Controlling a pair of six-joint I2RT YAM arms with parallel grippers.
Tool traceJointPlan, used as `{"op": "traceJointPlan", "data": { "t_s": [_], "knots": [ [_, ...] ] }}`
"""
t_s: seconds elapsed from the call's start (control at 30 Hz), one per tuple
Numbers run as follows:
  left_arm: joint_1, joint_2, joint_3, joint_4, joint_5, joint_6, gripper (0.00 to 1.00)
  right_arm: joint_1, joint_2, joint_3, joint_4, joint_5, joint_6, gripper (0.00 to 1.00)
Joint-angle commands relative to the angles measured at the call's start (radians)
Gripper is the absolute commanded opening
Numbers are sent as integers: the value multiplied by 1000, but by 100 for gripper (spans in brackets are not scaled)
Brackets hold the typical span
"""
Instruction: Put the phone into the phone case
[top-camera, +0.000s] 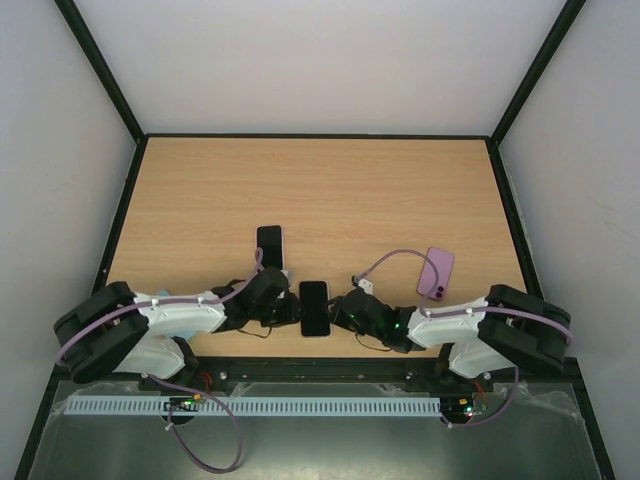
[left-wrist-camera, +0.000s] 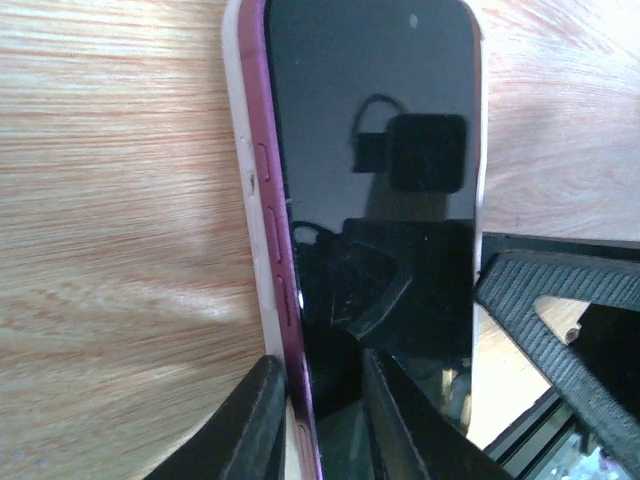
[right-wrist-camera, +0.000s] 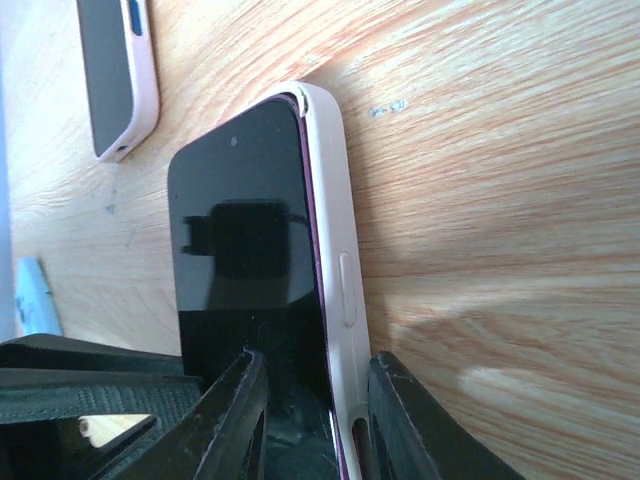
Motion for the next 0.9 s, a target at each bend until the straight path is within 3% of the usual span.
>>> {"op": "traceJointPlan", "data": {
  "t_s": [0.0, 0.23, 0.33, 0.47, 0.7, 0.87],
  "knots": [
    [-19, 10, 12, 10, -28, -14, 28, -22, -64, -61, 161, -20, -2, 30],
    [-14, -72, -10, -61, -92, -18, 41, -42, -92, -45, 69, -2, -12, 30],
    [-12, -75, -12, -62, -96, -14, 42, -53, -86, -52, 16, 25, 2, 30],
    [-13, -53, -15, -35, -74, -10, 36, -58, -67, -57, -2, 24, 6, 33],
    [-13, 4, -11, 17, -44, 0, 22, -57, 37, -41, 111, -72, 2, 35],
    [5, 22, -33, 28, -40, 0, 12, -68, 88, -66, 324, -149, 27, 36]
  ]
}}
